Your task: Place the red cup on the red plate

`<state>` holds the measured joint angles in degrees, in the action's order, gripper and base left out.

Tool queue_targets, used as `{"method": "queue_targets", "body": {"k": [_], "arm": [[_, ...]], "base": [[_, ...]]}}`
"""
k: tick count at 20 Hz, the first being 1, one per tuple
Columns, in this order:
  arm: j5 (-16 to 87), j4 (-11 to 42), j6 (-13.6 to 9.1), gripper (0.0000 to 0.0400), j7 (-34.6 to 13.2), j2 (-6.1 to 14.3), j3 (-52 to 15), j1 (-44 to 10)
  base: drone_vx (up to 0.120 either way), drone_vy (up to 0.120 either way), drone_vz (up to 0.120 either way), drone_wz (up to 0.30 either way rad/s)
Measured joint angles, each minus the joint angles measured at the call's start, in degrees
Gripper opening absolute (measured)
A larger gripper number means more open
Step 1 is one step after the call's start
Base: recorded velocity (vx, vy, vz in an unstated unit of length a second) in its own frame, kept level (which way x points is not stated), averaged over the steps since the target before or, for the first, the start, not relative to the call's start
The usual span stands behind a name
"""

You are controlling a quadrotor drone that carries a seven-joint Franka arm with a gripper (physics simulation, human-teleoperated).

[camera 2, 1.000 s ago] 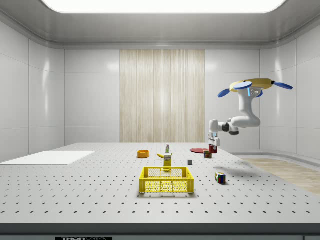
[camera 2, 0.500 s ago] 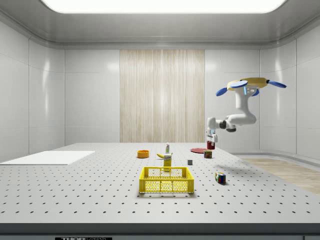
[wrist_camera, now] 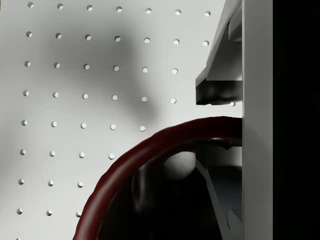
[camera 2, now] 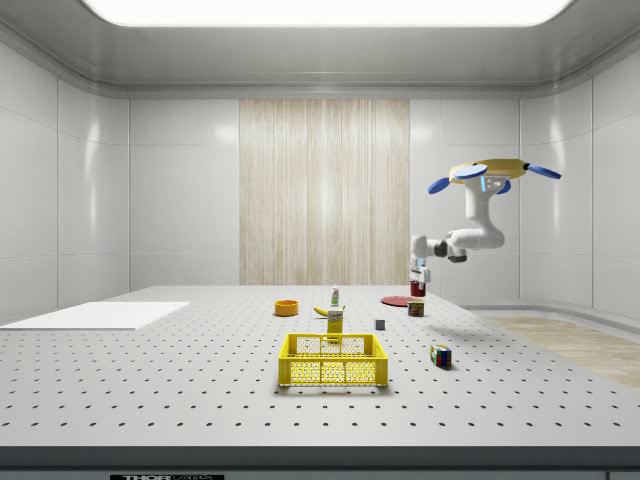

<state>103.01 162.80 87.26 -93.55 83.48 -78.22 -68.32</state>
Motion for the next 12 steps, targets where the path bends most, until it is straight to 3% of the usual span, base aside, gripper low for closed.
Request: {"method": "queue_targets", "body": {"k": [12], "arm": [[-0.4, 0.0, 0.9, 0.0101, -0.2, 1.0, -0.1, -0.2]], "base": [[0.0, -0.12, 0.0, 0.0]]}}
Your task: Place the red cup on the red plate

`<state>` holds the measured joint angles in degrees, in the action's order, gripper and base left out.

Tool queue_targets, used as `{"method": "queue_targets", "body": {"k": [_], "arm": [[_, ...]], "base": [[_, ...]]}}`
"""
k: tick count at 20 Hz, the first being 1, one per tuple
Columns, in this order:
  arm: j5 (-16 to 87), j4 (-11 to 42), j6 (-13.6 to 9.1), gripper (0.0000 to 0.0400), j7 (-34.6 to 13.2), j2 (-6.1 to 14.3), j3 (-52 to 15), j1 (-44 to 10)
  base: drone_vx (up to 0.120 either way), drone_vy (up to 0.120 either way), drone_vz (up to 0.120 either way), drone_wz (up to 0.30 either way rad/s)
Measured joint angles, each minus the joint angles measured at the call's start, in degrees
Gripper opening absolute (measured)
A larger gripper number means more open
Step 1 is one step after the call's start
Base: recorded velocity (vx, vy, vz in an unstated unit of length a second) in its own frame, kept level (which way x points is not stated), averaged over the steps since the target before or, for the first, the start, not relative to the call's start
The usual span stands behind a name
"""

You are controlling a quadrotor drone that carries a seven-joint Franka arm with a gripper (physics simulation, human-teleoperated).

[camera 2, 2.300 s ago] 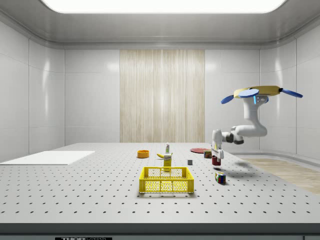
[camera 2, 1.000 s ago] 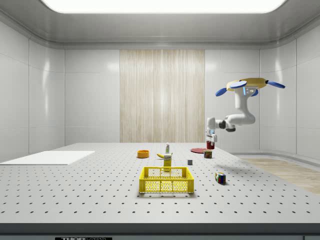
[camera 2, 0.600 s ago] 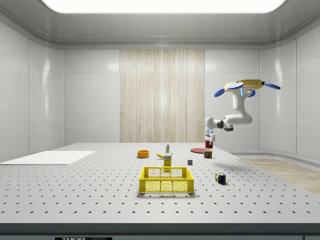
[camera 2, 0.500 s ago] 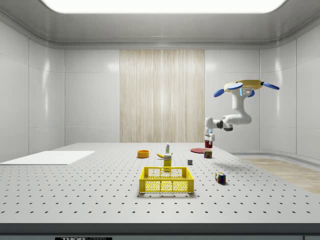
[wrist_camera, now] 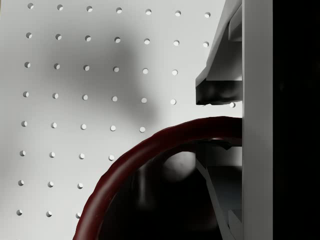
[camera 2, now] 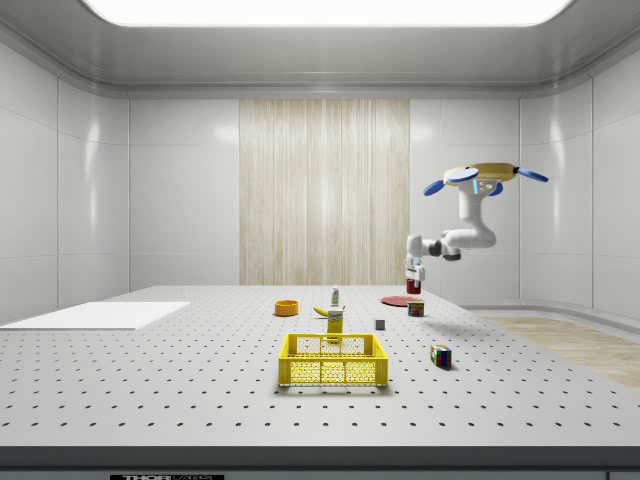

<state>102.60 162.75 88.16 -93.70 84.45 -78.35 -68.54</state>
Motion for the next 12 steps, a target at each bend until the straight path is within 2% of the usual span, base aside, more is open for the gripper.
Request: {"method": "queue_targets", "body": {"k": [12], "arm": [[-0.3, 0.0, 0.8, 0.0101, -0.2, 0.8, -0.1, -0.2]], "base": [[0.0, -0.12, 0.0, 0.0]]}}
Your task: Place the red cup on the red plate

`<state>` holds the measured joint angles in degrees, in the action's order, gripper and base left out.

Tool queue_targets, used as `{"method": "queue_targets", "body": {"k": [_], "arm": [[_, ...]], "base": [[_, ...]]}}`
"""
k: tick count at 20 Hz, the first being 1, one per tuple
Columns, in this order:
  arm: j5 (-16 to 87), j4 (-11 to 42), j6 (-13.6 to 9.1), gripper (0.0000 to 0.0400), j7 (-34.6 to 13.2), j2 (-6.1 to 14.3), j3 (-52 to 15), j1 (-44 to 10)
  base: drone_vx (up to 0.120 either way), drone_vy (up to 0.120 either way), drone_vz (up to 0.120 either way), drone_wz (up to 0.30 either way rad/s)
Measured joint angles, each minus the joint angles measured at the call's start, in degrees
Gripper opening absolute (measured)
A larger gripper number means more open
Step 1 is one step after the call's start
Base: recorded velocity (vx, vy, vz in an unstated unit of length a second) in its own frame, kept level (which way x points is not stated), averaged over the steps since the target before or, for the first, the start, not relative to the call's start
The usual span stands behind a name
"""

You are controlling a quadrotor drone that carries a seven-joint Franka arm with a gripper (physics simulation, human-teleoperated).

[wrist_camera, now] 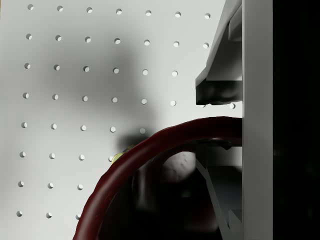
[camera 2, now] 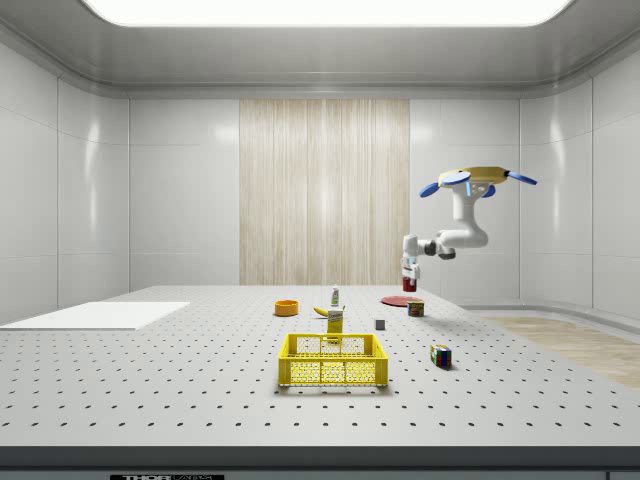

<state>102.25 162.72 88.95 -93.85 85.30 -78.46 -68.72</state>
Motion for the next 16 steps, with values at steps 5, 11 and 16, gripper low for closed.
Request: {"method": "queue_targets", "body": {"k": [5, 11, 16], "arm": [[-0.1, 0.0, 0.3, 0.0101, -0.1, 0.3, 0.0, -0.1], [-0.3, 0.0, 0.6, 0.0101, -0.1, 0.7, -0.1, -0.1], [-0.4, 0.0, 0.9, 0.0101, -0.2, 1.0, -0.1, -0.2]], "base": [[0.0, -0.12, 0.0, 0.0], [0.0, -0.12, 0.0, 0.0], [0.0, -0.12, 0.0, 0.0]]}}
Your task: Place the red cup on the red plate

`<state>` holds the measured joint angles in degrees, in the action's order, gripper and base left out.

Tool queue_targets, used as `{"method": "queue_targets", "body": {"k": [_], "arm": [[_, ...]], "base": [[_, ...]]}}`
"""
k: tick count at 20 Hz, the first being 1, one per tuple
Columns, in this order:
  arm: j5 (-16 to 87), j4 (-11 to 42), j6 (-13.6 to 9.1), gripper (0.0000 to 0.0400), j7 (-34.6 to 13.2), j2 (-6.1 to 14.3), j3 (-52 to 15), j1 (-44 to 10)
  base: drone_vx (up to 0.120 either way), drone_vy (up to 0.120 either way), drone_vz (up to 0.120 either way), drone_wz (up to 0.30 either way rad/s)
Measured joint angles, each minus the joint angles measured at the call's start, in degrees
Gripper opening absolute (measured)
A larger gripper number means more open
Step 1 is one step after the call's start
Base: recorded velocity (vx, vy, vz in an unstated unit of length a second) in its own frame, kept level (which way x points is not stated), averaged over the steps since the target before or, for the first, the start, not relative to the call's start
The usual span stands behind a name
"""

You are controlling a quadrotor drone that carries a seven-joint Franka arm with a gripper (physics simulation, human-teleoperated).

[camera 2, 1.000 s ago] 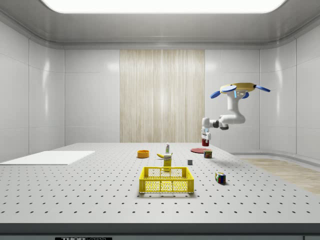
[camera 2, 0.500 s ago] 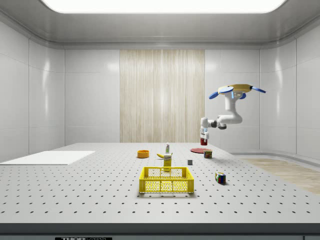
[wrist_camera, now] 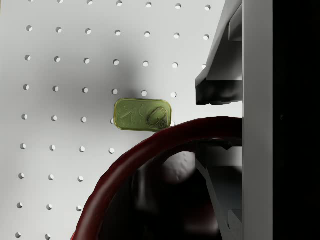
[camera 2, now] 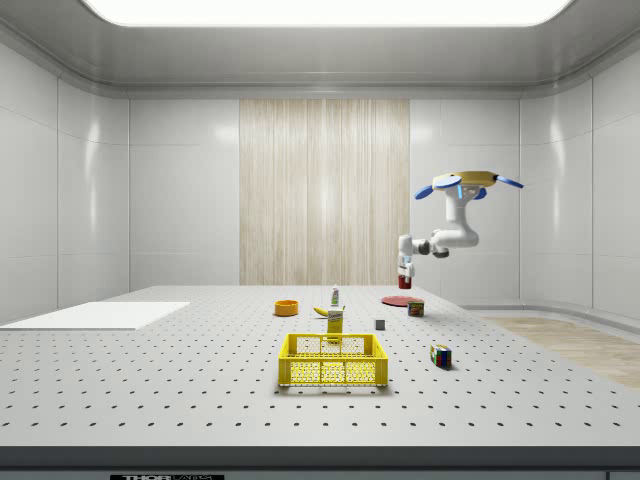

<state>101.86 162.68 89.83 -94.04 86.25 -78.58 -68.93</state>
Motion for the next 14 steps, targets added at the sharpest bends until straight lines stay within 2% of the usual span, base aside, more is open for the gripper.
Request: {"method": "queue_targets", "body": {"k": [14], "arm": [[-0.3, 0.0, 0.6, 0.0101, -0.1, 0.7, -0.1, -0.1]], "base": [[0.0, -0.12, 0.0, 0.0]]}}
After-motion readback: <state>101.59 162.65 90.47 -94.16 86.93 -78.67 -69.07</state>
